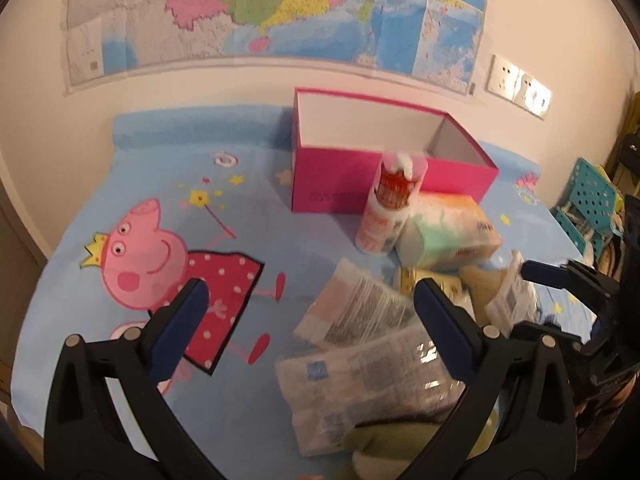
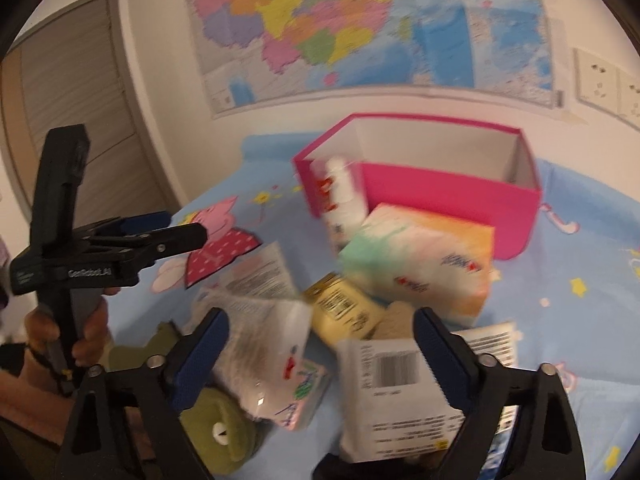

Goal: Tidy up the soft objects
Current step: 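Move the left tool to the clear plastic bag while the right tool reaches a white paper packet, then close the left tool on the clear bag while the right tool grasps the white packet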

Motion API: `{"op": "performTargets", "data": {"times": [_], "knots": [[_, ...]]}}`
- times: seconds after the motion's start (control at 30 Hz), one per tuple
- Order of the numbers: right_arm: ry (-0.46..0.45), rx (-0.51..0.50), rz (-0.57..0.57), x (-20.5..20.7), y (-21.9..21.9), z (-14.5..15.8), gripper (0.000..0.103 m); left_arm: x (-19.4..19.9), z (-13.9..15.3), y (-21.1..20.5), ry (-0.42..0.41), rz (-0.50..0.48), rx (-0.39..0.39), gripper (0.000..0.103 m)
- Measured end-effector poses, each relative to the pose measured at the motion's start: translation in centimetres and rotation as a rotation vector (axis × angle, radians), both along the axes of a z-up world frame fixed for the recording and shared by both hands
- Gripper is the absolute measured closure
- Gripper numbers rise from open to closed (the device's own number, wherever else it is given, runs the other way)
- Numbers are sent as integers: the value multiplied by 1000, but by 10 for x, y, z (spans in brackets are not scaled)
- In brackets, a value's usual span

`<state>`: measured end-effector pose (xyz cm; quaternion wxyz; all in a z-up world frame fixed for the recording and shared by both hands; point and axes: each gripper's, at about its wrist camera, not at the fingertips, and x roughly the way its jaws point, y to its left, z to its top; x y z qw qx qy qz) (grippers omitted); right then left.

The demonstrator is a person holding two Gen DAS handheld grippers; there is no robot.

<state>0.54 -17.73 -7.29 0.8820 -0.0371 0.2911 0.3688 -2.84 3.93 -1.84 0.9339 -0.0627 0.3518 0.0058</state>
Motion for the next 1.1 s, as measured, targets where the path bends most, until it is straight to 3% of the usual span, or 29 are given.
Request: {"op": "performTargets", "data": {"times": [0.13,0.23,0.33,0.47,0.57,0.77,0.83,0.9,1.1], "knots": [[71,-22,94,0,16,-13,34,-4,-14,7,50,-43,-30,2],[114,-44,124,2,26,-23,36,-7,-26,12,85,-73,-77,11],[148,-55,150,4,33,-32,37,-12,-35,17,104,-103,-138,11],[161,-56,174,9,38,-37,70,-17,-44,26,132,-121,-202,11],[157,-23,181,12,35,-36,80,-20,-46,29,139,-141,-236,11],[150,40,138,23,20,-28,84,-18,-51,31,161,-236,-314,12],[166,57,125,30,17,-27,84,-13,-52,32,170,-272,-356,22],[170,64,116,36,14,-25,84,-6,-54,31,184,-307,-385,23],[165,72,118,40,19,-23,84,18,-67,11,288,-403,-404,24]]}}
